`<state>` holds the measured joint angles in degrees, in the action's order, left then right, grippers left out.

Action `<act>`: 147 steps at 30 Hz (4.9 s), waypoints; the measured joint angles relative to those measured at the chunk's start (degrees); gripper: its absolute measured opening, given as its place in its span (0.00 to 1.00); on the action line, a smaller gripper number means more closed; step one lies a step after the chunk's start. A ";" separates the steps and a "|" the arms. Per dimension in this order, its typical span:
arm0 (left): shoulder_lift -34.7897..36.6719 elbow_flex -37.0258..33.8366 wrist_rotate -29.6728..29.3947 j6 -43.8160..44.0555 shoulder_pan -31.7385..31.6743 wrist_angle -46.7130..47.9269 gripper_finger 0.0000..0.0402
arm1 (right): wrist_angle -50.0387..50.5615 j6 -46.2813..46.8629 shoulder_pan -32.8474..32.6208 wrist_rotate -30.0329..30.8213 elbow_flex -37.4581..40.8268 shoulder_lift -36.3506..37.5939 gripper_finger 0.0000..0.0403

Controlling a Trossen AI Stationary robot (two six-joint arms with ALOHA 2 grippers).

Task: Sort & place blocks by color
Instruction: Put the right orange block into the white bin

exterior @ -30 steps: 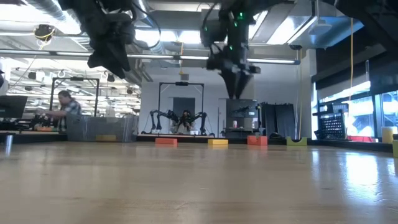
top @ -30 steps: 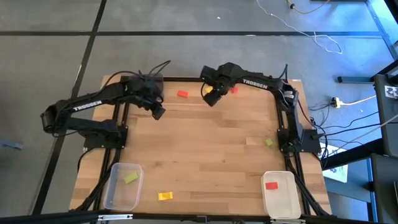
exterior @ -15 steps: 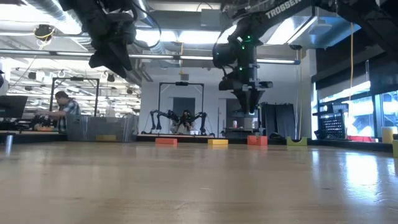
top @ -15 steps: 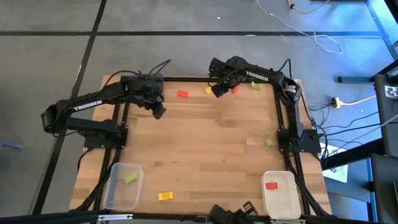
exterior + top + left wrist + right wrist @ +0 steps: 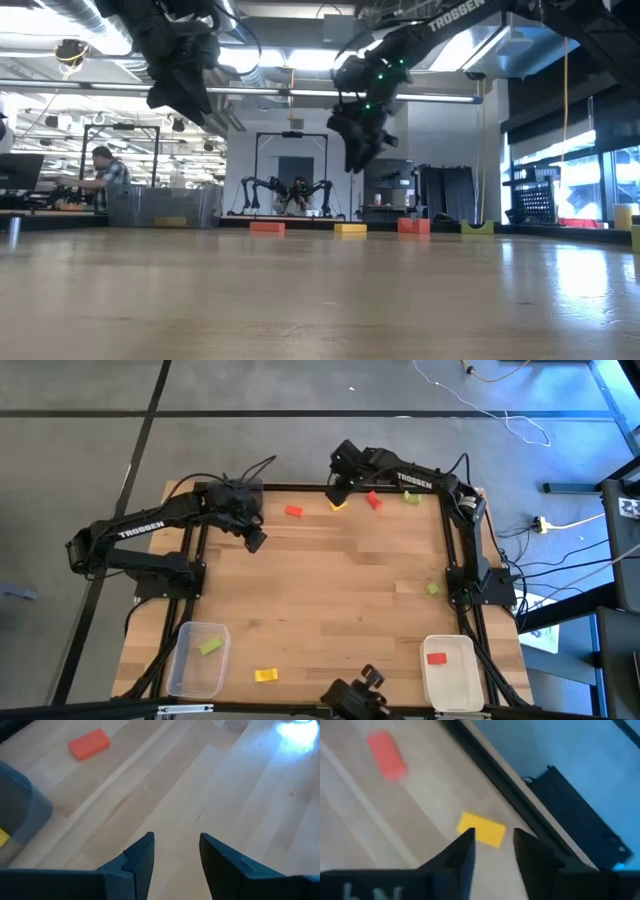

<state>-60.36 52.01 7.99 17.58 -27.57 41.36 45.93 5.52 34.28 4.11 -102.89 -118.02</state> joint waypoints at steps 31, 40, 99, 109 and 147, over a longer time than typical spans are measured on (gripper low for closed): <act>0.04 -0.04 -2.89 -3.77 0.00 0.00 0.37 | 19.36 7.28 5.54 -1.60 0.07 0.00 0.33; 0.04 -0.04 -2.86 -1.18 0.00 -0.01 0.37 | 19.23 5.84 6.12 -2.68 0.07 0.00 0.27; 0.04 -0.04 -2.82 -1.66 0.00 0.06 0.37 | 17.18 4.76 6.64 -0.80 0.09 -2.86 0.60; 0.04 -0.04 -2.78 -1.61 0.00 0.05 0.37 | 20.78 6.52 9.04 -4.58 0.09 -6.75 0.60; 0.04 -0.04 -2.78 -1.18 0.02 0.00 0.37 | 17.18 1.68 12.17 -3.93 -0.26 -15.11 0.49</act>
<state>-60.31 51.96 5.21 16.40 -27.55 41.36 63.11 7.20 46.46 0.18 -103.15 -133.13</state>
